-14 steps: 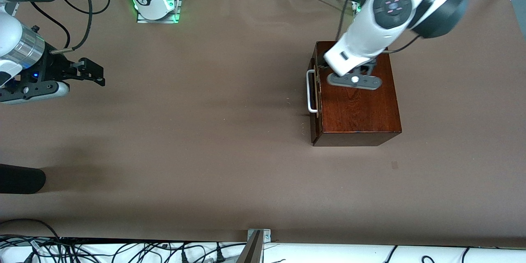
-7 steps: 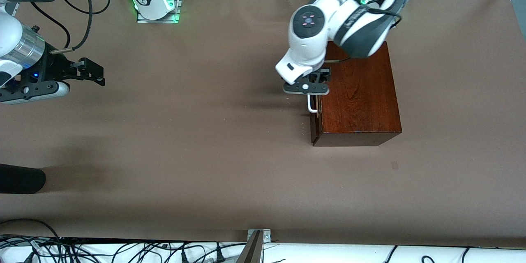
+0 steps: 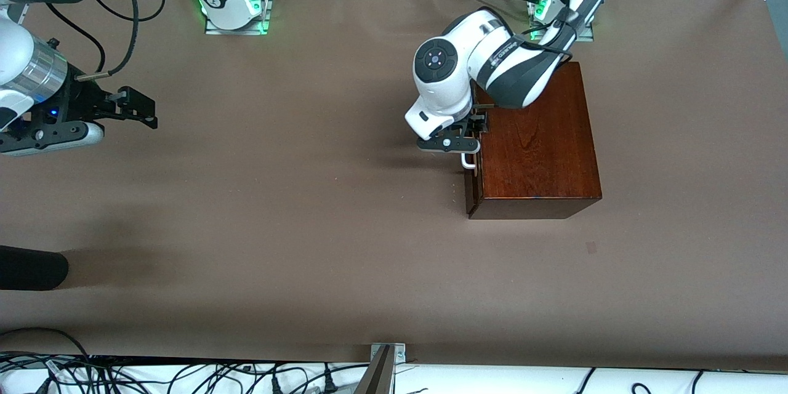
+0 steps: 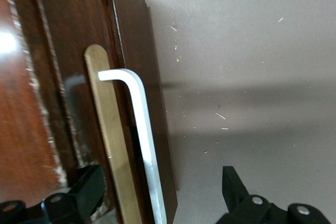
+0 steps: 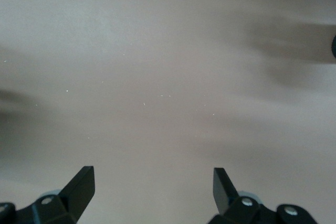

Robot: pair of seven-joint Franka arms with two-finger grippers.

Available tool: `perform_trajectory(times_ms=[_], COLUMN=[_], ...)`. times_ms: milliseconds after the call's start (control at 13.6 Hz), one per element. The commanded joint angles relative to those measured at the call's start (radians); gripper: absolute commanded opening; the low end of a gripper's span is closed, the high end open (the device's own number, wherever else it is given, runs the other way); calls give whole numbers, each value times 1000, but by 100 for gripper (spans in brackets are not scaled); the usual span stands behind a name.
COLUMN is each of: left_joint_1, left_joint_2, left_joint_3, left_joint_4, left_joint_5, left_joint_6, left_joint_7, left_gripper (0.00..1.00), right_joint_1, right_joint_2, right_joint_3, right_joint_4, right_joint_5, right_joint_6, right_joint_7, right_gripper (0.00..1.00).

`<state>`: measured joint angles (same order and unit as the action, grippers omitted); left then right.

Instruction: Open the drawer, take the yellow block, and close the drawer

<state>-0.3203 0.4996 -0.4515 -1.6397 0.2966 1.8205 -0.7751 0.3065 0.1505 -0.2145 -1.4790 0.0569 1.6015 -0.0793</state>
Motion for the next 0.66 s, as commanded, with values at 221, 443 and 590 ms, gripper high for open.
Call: perform_trajectory(times_ms=[221, 443, 590], left_joint_1=[-22, -29, -51], left_joint_2=[51, 62, 83], left_joint_3=[-1, 1, -1], left_joint_4=[12, 12, 12], left_joint_5=[32, 33, 87], left_joint_6=[-13, -13, -13], left_joint_7=[-43, -49, -85], left_gripper=[100, 100, 100], right_joint_1=[-3, -3, -3], right_joint_2=[-16, -16, -16], right_joint_3=[1, 1, 1], right_joint_4=[-12, -12, -12], right_joint_5=[1, 1, 1], right_joint_6=[-8, -8, -8], right_joint_7=[10, 10, 10], right_gripper=[100, 100, 100])
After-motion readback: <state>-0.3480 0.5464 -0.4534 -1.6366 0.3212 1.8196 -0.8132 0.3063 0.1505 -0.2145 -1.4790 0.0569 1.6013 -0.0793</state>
